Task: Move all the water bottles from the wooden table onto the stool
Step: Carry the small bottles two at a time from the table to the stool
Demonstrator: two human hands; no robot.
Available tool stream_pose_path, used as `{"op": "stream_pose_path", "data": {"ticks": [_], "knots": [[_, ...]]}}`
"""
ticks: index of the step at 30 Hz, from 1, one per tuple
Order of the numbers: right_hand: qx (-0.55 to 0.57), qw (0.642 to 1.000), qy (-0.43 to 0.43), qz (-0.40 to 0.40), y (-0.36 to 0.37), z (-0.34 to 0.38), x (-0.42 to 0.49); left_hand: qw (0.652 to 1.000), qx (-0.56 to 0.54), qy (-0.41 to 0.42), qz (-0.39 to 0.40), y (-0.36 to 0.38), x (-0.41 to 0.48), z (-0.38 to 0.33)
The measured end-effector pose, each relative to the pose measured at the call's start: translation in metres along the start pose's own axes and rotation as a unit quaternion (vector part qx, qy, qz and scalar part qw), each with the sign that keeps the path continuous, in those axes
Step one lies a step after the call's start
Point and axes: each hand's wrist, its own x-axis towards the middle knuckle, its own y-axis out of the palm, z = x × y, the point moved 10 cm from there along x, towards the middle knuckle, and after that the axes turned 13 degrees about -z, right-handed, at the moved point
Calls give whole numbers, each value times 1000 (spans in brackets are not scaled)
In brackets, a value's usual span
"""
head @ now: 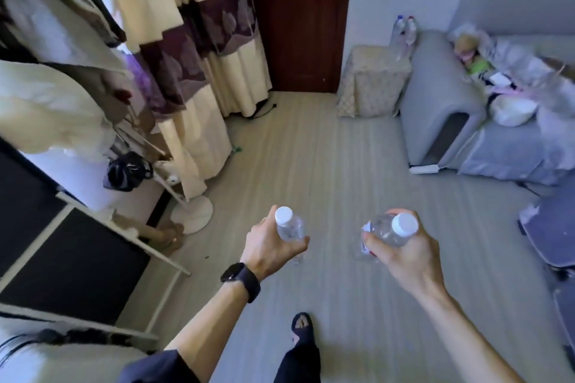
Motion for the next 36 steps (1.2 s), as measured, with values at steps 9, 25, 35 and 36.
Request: {"op": "stream_pose_path", "data": {"ticks": [9, 25, 35, 36], "knots": [[1, 996, 32, -85, 1, 14, 164, 997, -1, 54, 55, 75, 177, -80], [-15, 996, 50, -77, 23, -2, 508, 996, 7, 36, 80, 233, 435, -227], [-42, 995, 43, -76, 58, 11, 712, 997, -16, -11, 78, 320, 598, -274], [-44, 995, 44, -80, 64, 10, 731, 997, -16, -11, 81, 329, 617, -279]]}}
